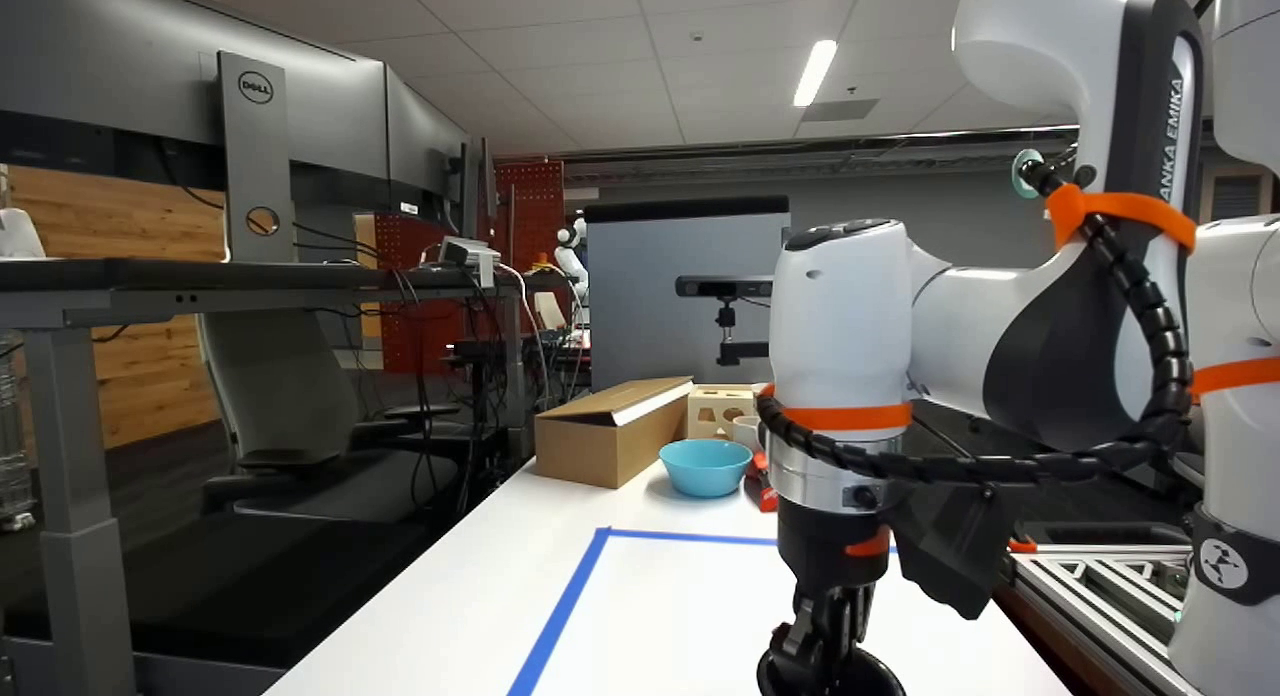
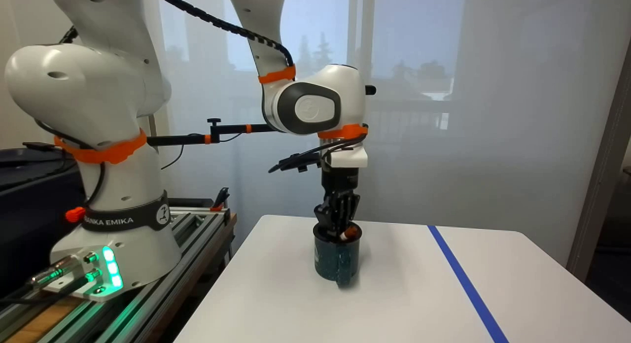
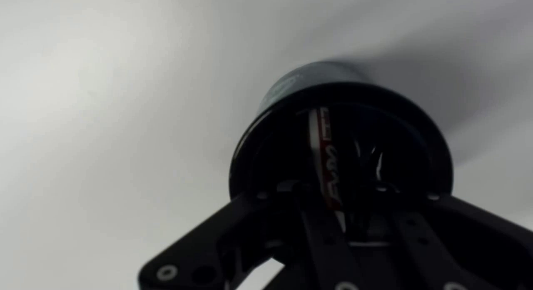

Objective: Take the marker out of the mug

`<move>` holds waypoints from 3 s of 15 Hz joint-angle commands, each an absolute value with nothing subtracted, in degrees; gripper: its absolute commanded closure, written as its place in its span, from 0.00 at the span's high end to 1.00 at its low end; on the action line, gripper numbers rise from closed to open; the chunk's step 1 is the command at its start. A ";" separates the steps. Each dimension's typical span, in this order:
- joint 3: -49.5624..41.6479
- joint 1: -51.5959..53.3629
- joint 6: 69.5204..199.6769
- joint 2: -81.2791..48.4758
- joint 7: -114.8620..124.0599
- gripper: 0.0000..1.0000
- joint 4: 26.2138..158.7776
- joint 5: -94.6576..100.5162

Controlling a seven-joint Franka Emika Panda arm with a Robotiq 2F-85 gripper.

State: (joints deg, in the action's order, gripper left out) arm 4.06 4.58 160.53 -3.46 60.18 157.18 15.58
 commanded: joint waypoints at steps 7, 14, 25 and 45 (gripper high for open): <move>5.61 6.59 155.16 5.99 63.07 0.05 158.15 16.04; 7.19 4.64 138.63 21.79 59.59 0.05 158.66 9.52; 0.56 -10.56 130.80 25.34 43.50 0.05 152.91 14.82; -5.77 -6.35 149.98 -12.92 37.41 0.05 145.45 13.45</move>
State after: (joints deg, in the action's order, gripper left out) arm -3.56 -8.64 148.34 -8.51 39.02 148.03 14.34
